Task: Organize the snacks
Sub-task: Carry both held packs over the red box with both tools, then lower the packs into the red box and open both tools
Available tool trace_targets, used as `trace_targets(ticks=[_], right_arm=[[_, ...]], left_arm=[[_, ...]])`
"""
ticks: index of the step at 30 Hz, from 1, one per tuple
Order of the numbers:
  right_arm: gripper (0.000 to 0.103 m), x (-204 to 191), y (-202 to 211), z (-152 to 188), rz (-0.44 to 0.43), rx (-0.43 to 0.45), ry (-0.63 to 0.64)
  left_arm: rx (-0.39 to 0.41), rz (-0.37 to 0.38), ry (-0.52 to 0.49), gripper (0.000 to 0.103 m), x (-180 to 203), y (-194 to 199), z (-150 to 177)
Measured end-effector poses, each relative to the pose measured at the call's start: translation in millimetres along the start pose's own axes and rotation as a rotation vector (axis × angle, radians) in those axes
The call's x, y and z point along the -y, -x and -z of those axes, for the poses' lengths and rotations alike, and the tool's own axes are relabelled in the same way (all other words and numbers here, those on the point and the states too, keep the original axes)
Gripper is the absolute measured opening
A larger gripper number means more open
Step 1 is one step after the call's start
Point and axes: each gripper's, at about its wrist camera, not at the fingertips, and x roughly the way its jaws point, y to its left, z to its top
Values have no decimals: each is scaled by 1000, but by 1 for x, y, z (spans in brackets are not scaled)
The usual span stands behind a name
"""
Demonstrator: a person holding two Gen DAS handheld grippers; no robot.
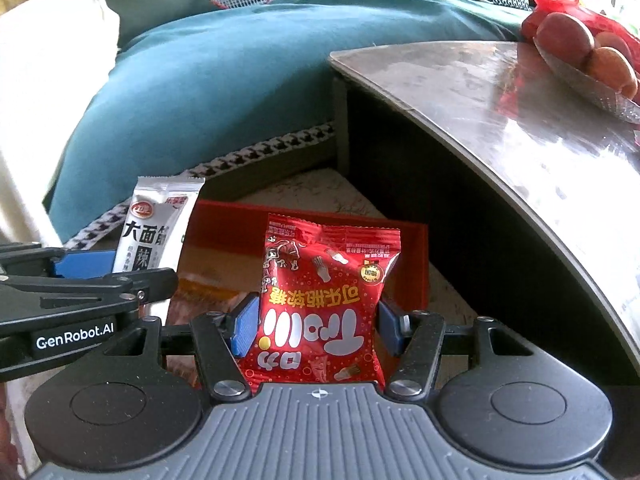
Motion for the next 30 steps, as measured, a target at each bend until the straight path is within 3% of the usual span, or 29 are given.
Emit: trace_targets(ticks=[10, 30], right_arm=[[67, -1, -25, -1, 30, -42, 0], [67, -3, -76, 14, 67, -153, 7]], left_arm=[[-37, -33, -12, 39, -1, -32, -7], [-159, -91, -45, 39, 2, -82, 13]])
